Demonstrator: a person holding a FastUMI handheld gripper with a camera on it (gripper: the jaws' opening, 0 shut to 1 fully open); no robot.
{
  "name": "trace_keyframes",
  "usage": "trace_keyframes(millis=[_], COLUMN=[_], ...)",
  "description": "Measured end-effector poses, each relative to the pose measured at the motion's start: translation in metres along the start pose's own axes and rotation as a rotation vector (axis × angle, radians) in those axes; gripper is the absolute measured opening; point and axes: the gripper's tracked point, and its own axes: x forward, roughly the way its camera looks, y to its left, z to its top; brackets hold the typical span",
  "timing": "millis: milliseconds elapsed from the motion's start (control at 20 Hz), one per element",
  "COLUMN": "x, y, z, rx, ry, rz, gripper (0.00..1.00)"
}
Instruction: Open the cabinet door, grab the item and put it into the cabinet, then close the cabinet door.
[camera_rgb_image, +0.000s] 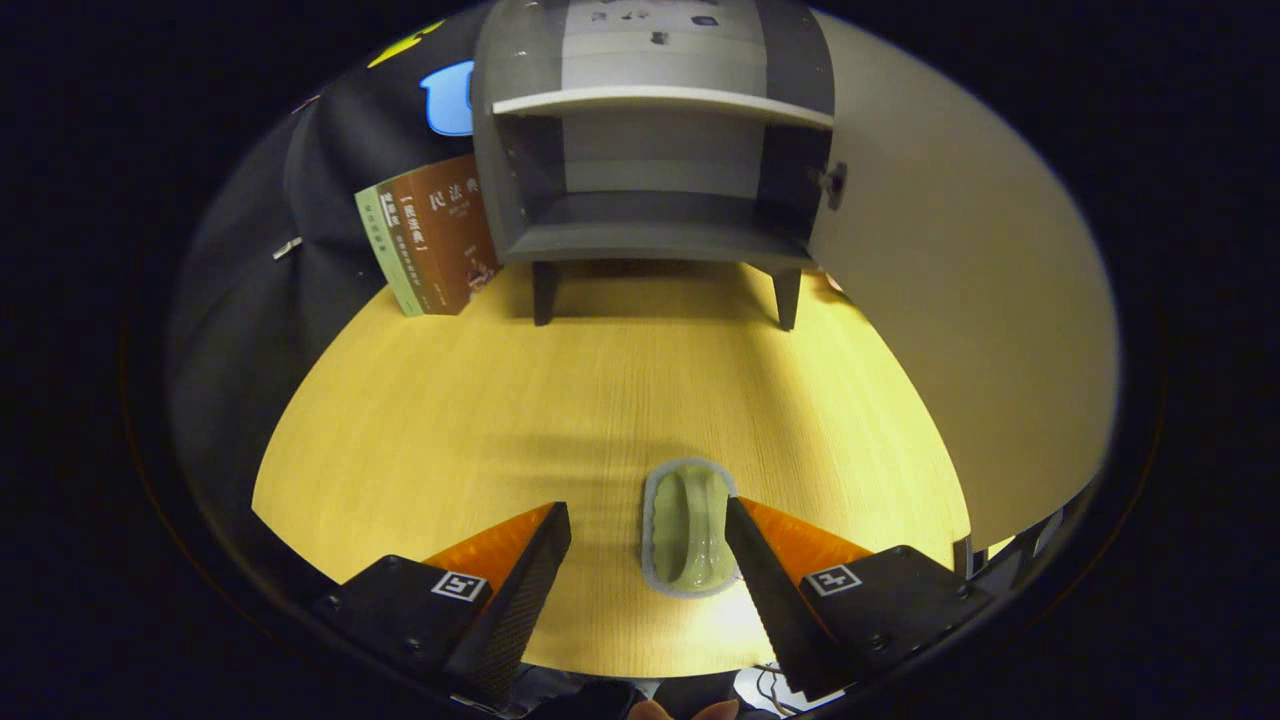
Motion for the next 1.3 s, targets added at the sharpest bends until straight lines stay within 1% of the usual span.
trace_keyframes(millis=[250, 300, 350, 400, 450, 500, 550, 600, 750, 800, 900, 1000, 1050, 1150, 1300], x=[0.038, 0.046, 0.053, 0.059, 0.063, 0.060, 0.064, 0.062, 0.063, 0.055, 0.046, 0.029, 0.010, -0.021, -0.063], y=[-0.016, -0.021, -0.024, -0.025, -0.023, -0.023, -0.029, -0.039, -0.038, -0.036, -0.034, -0.032, -0.038, -0.036, -0.028], z=[-0.014, -0.017, -0.021, -0.029, -0.035, -0.027, -0.022, -0.023, -0.022, -0.017, -0.002, 0.016, 0.025, 0.055, 0.115], rx=[-0.023, -0.033, -0.041, -0.047, -0.055, -0.057, -0.074, -0.084, -0.063, -0.039, -0.005, 0.016, 0.011, 0.024, 0.053], ry=[0.048, 0.053, 0.060, 0.079, 0.101, 0.071, 0.048, 0.055, 0.056, 0.053, 0.023, -0.005, -0.014, -0.062, -0.150], rz=[-0.039, -0.056, -0.071, -0.079, -0.075, -0.076, -0.108, -0.143, -0.113, -0.102, -0.088, -0.072, -0.082, -0.080, -0.048], gripper=[0.99, 0.89, 0.83, 0.71, 0.65, 0.57, 0.49, 0.20, 0.20, 0.14, 0.14, 0.13, 0.14, 0.14, 0.14])
